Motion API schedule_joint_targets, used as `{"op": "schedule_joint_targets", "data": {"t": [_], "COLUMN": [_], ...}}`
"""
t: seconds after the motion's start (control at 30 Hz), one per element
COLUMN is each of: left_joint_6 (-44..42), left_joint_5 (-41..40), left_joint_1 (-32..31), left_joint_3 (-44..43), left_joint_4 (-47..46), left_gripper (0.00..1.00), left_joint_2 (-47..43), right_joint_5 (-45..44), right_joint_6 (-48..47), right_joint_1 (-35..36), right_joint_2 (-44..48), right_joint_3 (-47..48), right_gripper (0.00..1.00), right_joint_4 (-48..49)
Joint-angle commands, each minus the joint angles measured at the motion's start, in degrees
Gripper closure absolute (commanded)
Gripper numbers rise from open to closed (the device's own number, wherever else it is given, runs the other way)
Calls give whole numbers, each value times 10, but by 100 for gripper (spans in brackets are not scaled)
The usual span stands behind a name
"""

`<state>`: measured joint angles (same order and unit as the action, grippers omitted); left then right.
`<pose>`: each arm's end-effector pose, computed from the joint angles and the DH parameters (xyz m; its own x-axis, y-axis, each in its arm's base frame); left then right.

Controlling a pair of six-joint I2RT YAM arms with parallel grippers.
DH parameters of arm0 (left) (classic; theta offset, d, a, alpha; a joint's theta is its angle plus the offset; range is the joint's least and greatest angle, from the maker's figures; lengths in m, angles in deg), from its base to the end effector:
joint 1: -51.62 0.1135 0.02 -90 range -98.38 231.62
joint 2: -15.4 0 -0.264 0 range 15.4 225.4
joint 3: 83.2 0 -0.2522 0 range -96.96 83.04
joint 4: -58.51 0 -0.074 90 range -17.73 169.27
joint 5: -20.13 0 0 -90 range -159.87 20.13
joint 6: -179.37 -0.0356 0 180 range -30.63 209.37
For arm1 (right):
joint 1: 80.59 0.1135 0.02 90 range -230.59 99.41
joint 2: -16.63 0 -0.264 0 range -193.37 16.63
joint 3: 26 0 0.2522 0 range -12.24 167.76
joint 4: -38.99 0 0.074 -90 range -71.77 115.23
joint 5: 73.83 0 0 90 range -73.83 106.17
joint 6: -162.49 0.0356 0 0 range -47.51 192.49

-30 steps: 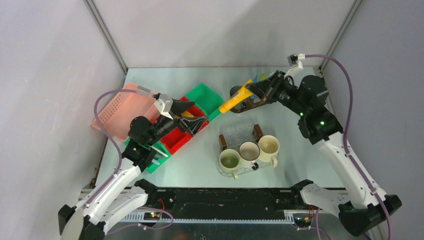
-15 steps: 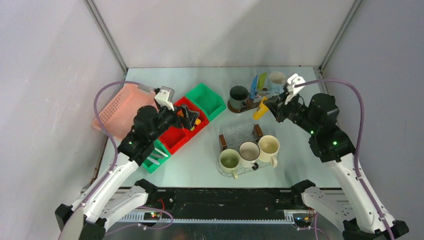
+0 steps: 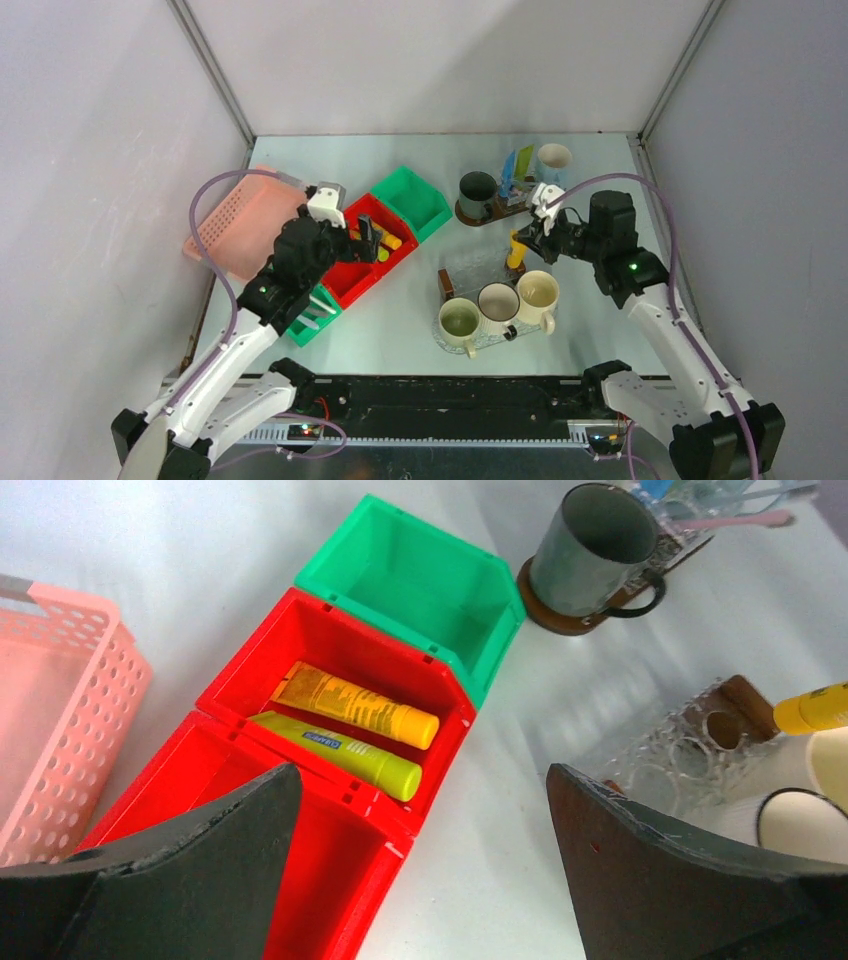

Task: Prepare toiletry sets of a toothbrush and toothpaste on the tray
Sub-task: Place the toothpaste in the toothpaste holder.

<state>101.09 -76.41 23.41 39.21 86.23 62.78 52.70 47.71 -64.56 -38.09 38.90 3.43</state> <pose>0.1726 -0.0880 0.3196 -0.3356 -0.0490 -0.9407 0.3123 0.9364 -0.1602 0.1945 0.0779 0.3296 -0.0644 -0.3689 -0.9272 -0.8434 0.5167 -0.1470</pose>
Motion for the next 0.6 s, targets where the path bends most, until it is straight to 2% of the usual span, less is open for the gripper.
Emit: {"op": "schedule_joint_targets", "data": {"t": [0.0, 0.2, 0.57], "left_joint_6": [-39, -57, -60], "left_joint_5": [-36, -52, -56], "left_joint_1": [-1, -1, -1], "left_joint_3": [27, 51, 65], "left_joint_4": [-44, -78, -106], "left_gripper": [0, 0, 0], "left_joint_2": [-20, -21, 1], "right_joint_5": [91, 93, 82], "right_joint_6": [-19, -54, -52], "right_joint_1": [-6, -7, -15], "right_joint_2": [-11, -36, -52], "right_joint_3": [-38, -59, -95], "right_gripper": [100, 100, 100], "right_joint_4": [122, 131, 185]}}
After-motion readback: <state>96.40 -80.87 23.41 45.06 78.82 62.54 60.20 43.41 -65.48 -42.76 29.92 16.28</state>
